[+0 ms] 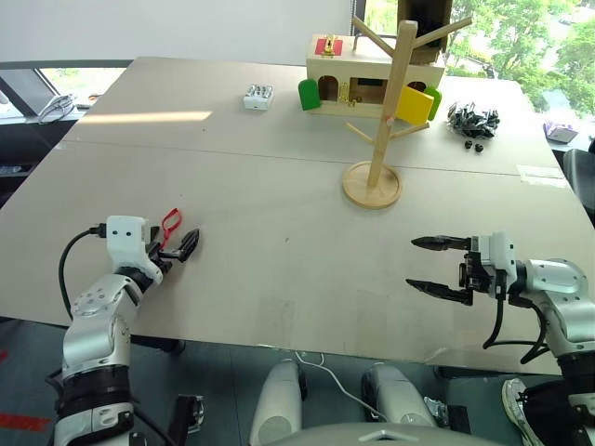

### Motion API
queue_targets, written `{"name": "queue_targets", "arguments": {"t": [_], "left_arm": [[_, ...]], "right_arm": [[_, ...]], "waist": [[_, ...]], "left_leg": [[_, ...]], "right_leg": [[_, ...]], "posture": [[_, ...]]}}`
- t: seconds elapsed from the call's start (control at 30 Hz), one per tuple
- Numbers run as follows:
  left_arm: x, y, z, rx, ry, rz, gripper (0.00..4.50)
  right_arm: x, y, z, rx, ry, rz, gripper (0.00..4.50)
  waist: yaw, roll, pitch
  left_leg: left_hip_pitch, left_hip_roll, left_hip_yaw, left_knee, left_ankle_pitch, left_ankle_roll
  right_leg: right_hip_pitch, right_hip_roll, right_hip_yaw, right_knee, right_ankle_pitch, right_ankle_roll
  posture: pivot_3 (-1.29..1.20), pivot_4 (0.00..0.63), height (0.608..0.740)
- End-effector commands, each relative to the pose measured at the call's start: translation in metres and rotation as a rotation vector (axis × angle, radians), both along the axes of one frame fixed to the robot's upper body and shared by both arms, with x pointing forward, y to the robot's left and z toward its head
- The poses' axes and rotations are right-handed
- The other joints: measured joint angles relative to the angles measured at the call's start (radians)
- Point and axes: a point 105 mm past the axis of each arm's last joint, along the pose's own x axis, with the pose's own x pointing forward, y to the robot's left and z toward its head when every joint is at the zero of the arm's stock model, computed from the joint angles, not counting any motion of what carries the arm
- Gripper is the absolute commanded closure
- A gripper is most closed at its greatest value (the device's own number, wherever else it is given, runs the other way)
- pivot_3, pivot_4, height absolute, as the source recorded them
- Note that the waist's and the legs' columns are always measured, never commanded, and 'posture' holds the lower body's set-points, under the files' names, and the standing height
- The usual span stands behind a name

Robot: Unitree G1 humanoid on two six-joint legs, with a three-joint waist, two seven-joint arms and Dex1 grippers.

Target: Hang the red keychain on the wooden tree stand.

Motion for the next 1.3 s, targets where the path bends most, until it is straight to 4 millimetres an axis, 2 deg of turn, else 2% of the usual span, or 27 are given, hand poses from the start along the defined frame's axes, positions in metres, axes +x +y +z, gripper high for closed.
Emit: {"name": "queue_targets", "arguments": {"t": [0.03,0.53,0.63,0.77,0.83,0.9,1.1,1.2,1.3], "left_arm": [[-0.001,0.002,-0.003,0.012,0.011,0.014,0.05],[-0.019,0.014,-0.014,-0.020,0.048,0.084,0.05],[-0.018,0.014,-0.014,-0.027,0.044,0.083,0.86],[-0.015,0.014,-0.013,-0.034,0.037,0.083,2.62],[-0.013,0.014,-0.013,-0.039,0.033,0.081,3.74],[-0.012,0.013,-0.013,-0.038,0.034,0.076,4.48],[-0.006,0.006,-0.009,-0.036,0.009,0.060,4.48],[0.001,-0.016,0.006,-0.031,-0.069,0.000,4.48],[0.007,-0.050,0.030,-0.026,-0.184,-0.090,4.48]], "right_arm": [[0.000,-0.006,0.011,0.003,-0.046,-0.012,0.69],[0.004,-0.009,0.011,0.003,-0.042,-0.037,0.69],[0.005,-0.009,0.011,0.005,-0.041,-0.040,0.69],[0.006,-0.009,0.012,0.005,-0.040,-0.047,0.69],[0.007,-0.010,0.012,0.005,-0.041,-0.051,0.69],[0.007,-0.010,0.013,0.004,-0.041,-0.054,0.69],[0.006,-0.012,0.012,0.002,-0.039,-0.065,0.69],[0.009,-0.018,0.023,0.033,-0.038,-0.096,0.69],[0.012,-0.033,0.051,0.078,-0.038,-0.145,0.69]], "waist": [[0.000,0.000,0.000],[-0.006,0.001,-0.001],[-0.006,0.001,-0.001],[-0.002,0.001,-0.001],[0.000,0.001,-0.001],[0.001,0.001,-0.001],[0.002,0.001,-0.001],[0.003,0.001,-0.001],[0.007,0.001,-0.001]], "left_leg": [[0.000,0.000,0.000,0.000,0.000,0.000],[0.001,0.000,0.000,0.000,0.000,0.000],[0.002,0.000,0.001,0.000,0.000,0.000],[0.002,0.000,0.001,0.000,0.000,0.000],[0.002,0.000,0.001,0.000,0.000,0.000],[0.001,0.000,0.001,0.000,0.000,0.000],[0.001,0.000,0.001,0.001,0.000,0.000],[0.001,0.000,0.001,0.001,0.000,0.000],[0.000,-0.001,0.001,0.002,0.000,0.000]], "right_leg": [[0.000,0.000,0.000,0.000,0.000,0.000],[0.000,0.000,0.001,0.002,0.000,0.000],[0.000,0.000,0.001,0.002,0.000,0.000],[0.000,0.000,0.001,0.002,0.000,0.000],[0.000,0.000,0.001,0.002,0.000,0.000],[0.000,0.000,0.001,0.002,0.000,0.000],[0.000,0.000,0.001,0.003,0.000,0.000],[0.000,0.000,0.001,0.003,0.000,0.000],[0.000,-0.001,0.000,0.002,0.000,0.000]], "posture": [[0.00,0.150,0.735],[0.00,0.150,0.735],[0.00,0.150,0.735],[0.00,0.150,0.735],[0.00,0.150,0.735],[0.00,0.150,0.735],[0.00,0.150,0.735],[0.00,0.150,0.735],[0.00,0.150,0.735]]}}
